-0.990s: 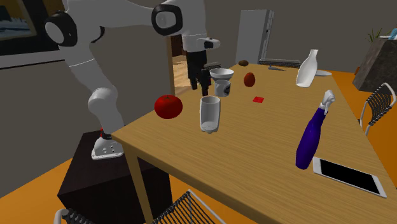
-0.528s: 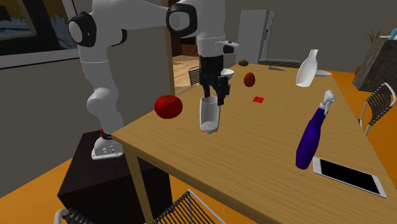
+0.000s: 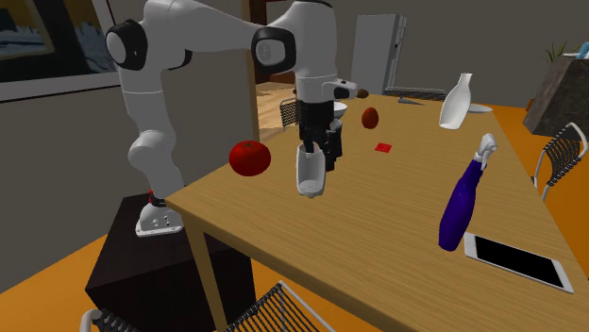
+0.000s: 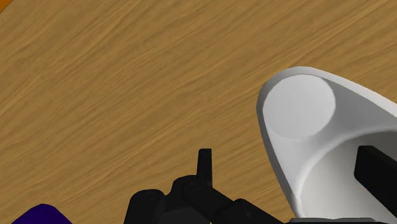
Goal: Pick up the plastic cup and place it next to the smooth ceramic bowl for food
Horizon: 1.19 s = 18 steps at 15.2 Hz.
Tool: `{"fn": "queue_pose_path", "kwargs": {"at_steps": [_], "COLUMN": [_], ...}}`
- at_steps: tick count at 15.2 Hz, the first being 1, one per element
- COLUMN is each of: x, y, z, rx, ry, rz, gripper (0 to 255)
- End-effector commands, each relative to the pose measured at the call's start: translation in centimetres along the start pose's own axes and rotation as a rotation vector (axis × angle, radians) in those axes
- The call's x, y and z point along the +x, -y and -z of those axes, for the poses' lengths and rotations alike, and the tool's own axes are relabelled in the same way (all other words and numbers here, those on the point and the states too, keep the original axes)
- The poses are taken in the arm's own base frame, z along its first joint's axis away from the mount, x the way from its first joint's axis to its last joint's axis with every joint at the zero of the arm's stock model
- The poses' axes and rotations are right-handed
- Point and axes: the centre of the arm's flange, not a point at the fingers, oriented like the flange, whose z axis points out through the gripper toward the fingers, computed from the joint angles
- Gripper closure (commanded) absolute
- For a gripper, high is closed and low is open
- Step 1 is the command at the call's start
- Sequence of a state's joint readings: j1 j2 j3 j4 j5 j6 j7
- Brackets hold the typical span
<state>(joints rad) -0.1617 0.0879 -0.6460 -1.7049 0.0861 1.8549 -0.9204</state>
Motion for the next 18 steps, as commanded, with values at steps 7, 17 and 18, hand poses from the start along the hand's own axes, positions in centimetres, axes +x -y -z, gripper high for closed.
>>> {"fn": "queue_pose_path", "kwargs": {"at_steps": [7, 17, 18], "x": [0.04, 0.04, 0.08], "y": [0.08, 0.08, 0.06], "z": [-0.38, -0.38, 0.14], "rx": [0.0, 0.0, 0.0], "ry": [0.0, 0.0, 0.0], "rz": [0.0, 0.0, 0.0], "gripper": [0, 255, 255]}}
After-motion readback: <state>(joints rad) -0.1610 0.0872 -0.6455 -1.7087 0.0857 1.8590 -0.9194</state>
